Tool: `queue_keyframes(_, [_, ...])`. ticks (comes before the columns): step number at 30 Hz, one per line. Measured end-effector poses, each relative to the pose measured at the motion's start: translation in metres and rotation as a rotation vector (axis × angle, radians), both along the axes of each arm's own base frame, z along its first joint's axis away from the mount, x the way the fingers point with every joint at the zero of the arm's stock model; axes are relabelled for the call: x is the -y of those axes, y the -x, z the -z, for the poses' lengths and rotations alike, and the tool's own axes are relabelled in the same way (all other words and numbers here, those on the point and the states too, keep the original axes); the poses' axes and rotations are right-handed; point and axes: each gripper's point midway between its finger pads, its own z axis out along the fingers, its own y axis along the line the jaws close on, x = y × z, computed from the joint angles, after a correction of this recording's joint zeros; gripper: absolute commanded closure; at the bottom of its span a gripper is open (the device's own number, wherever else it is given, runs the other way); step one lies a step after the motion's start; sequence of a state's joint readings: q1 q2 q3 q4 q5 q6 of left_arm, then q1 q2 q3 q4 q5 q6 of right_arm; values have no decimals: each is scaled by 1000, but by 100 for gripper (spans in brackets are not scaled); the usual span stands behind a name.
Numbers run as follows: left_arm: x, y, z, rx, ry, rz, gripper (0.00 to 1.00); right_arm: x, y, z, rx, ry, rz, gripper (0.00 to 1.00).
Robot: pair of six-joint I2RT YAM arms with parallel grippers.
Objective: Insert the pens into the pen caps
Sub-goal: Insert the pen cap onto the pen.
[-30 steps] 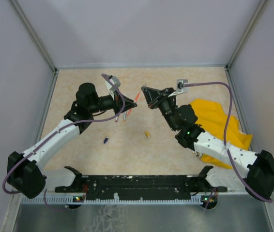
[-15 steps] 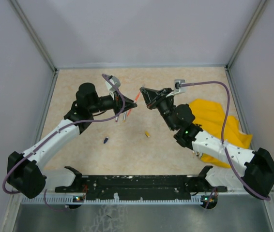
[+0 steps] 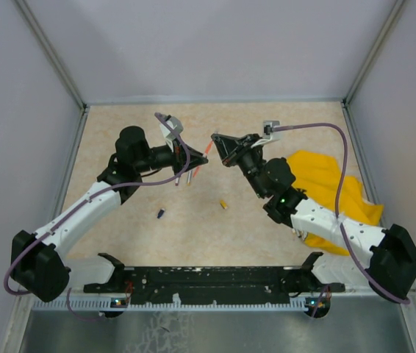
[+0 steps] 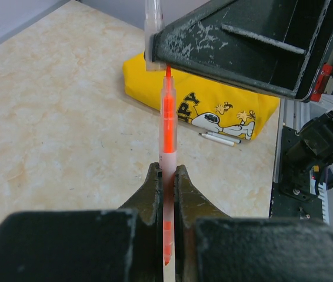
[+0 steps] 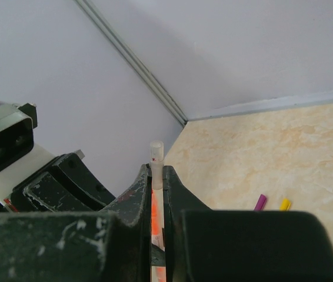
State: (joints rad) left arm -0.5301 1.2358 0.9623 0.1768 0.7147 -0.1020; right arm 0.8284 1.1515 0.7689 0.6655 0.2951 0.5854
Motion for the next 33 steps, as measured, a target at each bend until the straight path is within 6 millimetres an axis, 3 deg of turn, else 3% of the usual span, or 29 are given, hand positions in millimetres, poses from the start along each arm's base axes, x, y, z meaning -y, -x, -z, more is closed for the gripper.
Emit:
queue_keyframes(20, [-1, -1, 5, -7, -8, -6, 100, -10, 5, 15, 27, 22, -56, 100])
queue_keyframes(33, [-1, -1, 5, -8, -9, -8, 100, -9, 5, 14, 31, 25, -53, 100])
